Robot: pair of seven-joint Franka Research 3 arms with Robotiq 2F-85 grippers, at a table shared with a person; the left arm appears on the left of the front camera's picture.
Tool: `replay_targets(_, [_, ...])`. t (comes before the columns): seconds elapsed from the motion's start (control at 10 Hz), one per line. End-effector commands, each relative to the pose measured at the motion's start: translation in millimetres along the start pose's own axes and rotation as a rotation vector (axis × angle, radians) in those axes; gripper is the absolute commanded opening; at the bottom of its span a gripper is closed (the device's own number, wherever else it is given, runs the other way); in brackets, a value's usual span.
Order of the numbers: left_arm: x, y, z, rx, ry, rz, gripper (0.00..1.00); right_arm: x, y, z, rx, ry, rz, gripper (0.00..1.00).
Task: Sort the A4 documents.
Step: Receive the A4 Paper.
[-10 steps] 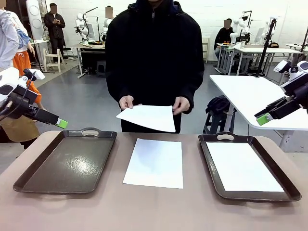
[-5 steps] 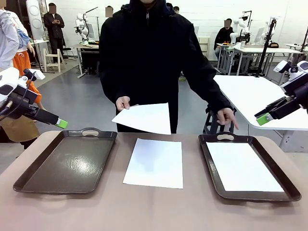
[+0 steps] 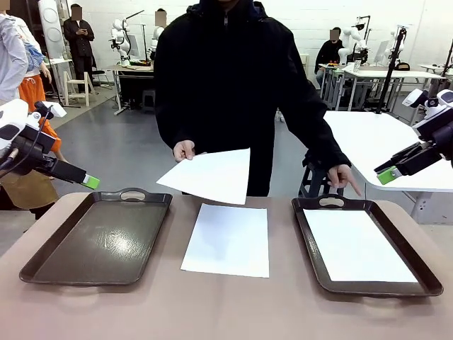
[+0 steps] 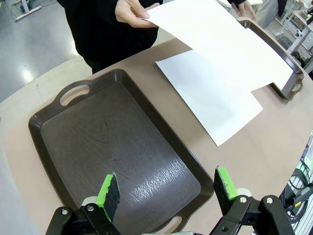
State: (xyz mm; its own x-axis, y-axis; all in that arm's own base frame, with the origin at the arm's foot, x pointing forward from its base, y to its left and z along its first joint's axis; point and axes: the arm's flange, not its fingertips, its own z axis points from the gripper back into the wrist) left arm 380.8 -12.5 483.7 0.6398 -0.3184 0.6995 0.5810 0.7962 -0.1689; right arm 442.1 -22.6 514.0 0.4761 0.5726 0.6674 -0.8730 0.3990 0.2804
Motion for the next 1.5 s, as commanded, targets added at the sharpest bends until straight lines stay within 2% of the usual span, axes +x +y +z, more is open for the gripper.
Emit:
replay_targets(0.0, [-1.7,1.9,-0.1,-0.007,-0.005,-0.001,1.00,-0.1,0.0,0.3,0.006,-0.003,0.016,1.00])
replay_targets(0.2, [-1.7,1.9,-0.1,-0.007,-0.005,-0.001,1.00,0.0,0.0,0.0,0.000,0.000,0.000,1.00])
replay_targets(0.4, [-1.7,1.9,-0.1,-0.007,-0.005,-0.001,1.00,5.6,-23.5,-16.2,0.079,-0.077,-0.133,1.00])
replay_targets(0.7, [-1.7,1.9,-0.1,-0.007,-0.005,-0.001,1.00,27.8,-34.6,-63.8,0.218,-0.141,-0.285,1.00])
replay_targets(1.0, [-1.7,1.9,-0.1,-0.007,-0.005,-0.001,1.00,49.4,-44.2,-128.4,0.366,-0.264,-0.500,1.00])
replay_targets(1.4, [-1.7,1.9,-0.1,-0.007,-0.005,-0.001,1.00,73.7,-77.4,-195.9,0.445,-0.281,-0.714,1.00])
